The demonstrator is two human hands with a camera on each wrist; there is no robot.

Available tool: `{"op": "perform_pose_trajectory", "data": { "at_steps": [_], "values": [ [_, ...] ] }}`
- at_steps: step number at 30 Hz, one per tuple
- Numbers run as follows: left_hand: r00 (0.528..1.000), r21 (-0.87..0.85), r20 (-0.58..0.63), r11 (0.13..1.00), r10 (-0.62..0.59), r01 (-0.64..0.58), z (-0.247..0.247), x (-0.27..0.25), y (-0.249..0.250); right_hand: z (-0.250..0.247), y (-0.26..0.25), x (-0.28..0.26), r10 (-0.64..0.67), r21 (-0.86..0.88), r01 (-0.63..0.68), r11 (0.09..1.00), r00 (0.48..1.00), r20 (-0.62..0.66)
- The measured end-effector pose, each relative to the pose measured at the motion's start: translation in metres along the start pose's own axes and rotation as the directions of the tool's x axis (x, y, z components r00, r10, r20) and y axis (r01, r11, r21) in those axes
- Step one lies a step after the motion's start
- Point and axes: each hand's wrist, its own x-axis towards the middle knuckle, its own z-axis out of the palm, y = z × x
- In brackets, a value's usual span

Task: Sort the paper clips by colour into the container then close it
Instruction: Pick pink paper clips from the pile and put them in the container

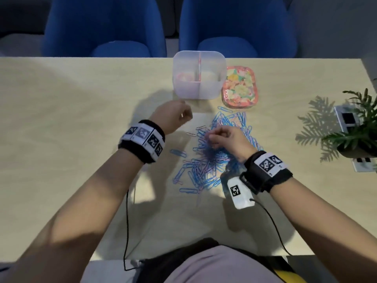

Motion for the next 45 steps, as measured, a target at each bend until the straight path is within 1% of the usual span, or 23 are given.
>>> {"op": "perform_pose_trajectory", "data": {
  "at_steps": [2,5,8,10,12,14,16,18,20,22,24,26,27,29,31,34,36,38,39,41,43,44,45],
  "values": [
    [0.990,-0.019,0.136,0.999,-0.044,0.047,0.020,-0.020,-0.001,-0.004,-0.003,0.001,0.087,0.166,-0.090,0.982,0.996,0.028],
    [0.968,-0.050,0.231,0.992,-0.102,0.117,0.042,-0.040,-0.002,-0.008,-0.005,0.003,0.163,0.279,-0.177,0.944,0.984,0.076],
    [0.963,-0.075,0.248,0.989,-0.109,0.131,0.053,-0.053,-0.005,-0.009,-0.005,0.005,0.181,0.261,-0.197,0.945,0.980,0.084],
    [0.963,-0.051,0.244,0.990,-0.116,0.132,0.055,-0.057,-0.008,-0.008,-0.007,0.006,0.146,0.202,-0.151,0.968,0.989,0.040],
    [0.956,-0.039,0.260,0.987,-0.138,0.153,0.055,-0.059,-0.010,-0.008,-0.012,0.009,0.139,0.200,-0.130,0.971,0.990,-0.030],
    [0.948,-0.032,0.273,0.984,-0.162,0.177,0.054,-0.060,-0.012,-0.008,-0.018,0.012,0.213,0.270,-0.193,0.943,0.976,-0.049],
    [0.940,-0.030,0.292,0.981,-0.175,0.192,0.053,-0.060,-0.013,-0.005,-0.022,0.018,0.298,0.269,-0.284,0.920,0.955,-0.010],
    [0.928,-0.055,0.317,0.973,-0.195,0.223,0.050,-0.059,-0.013,-0.002,-0.021,0.026,0.311,0.105,-0.308,0.946,0.950,-0.023],
    [0.920,-0.127,0.323,0.953,-0.224,0.277,0.044,-0.055,-0.016,0.003,-0.018,0.033,0.219,-0.118,-0.222,0.968,0.975,-0.036],
    [0.922,-0.219,0.305,0.925,-0.238,0.311,0.037,-0.049,-0.020,0.007,-0.019,0.038,0.134,-0.321,-0.129,0.938,0.991,-0.006],
    [0.927,-0.307,0.286,0.893,-0.243,0.329,0.033,-0.040,-0.023,0.011,-0.021,0.044,0.026,-0.451,-0.021,0.893,1.000,0.004],
    [0.926,-0.412,0.292,0.842,-0.239,0.347,0.034,-0.031,-0.021,0.012,-0.021,0.052,-0.111,-0.596,0.106,0.796,0.993,0.028],
    [0.922,-0.450,0.304,0.817,-0.240,0.361,0.036,-0.026,-0.018,0.013,-0.021,0.056,-0.147,-0.671,0.143,0.727,0.988,0.051],
    [0.912,-0.481,0.306,0.783,-0.273,0.395,0.042,-0.016,-0.011,0.014,-0.022,0.060,-0.162,-0.797,0.160,0.583,0.984,0.078],
    [0.922,-0.457,0.249,0.804,-0.297,0.382,0.049,-0.008,-0.004,0.014,-0.020,0.065,-0.157,-0.860,0.151,0.487,0.984,0.084],
    [0.958,-0.318,0.156,0.906,-0.239,0.278,0.060,-0.005,0.007,0.014,-0.018,0.068,-0.092,-0.897,0.108,0.428,0.993,0.075],
    [0.970,-0.224,0.123,0.946,-0.211,0.234,0.065,-0.005,0.009,0.013,-0.016,0.067,-0.039,-0.909,0.091,0.406,0.996,0.083],
    [0.972,-0.179,0.115,0.958,-0.204,0.223,0.064,-0.005,0.008,0.009,-0.016,0.065,-0.030,-0.903,0.081,0.422,0.997,0.075],
    [0.972,-0.163,0.119,0.962,-0.202,0.219,0.064,-0.006,0.007,0.006,-0.016,0.062,-0.041,-0.885,0.068,0.461,0.998,0.055],
    [0.971,-0.115,0.122,0.969,-0.204,0.218,0.062,-0.009,0.004,-0.002,-0.016,0.056,-0.056,-0.779,0.031,0.626,0.998,-0.005],
    [0.968,-0.075,0.121,0.970,-0.221,0.231,0.061,-0.014,-0.002,-0.009,-0.016,0.044,0.006,-0.549,-0.009,0.836,1.000,-0.008],
    [0.966,-0.072,0.122,0.969,-0.228,0.238,0.059,-0.018,-0.005,-0.011,-0.015,0.038,0.054,-0.381,-0.048,0.923,0.999,0.005],
    [0.966,-0.083,0.125,0.967,-0.229,0.240,0.057,-0.022,-0.007,-0.012,-0.014,0.031,0.095,-0.199,-0.090,0.976,0.995,0.017]
  ]
}}
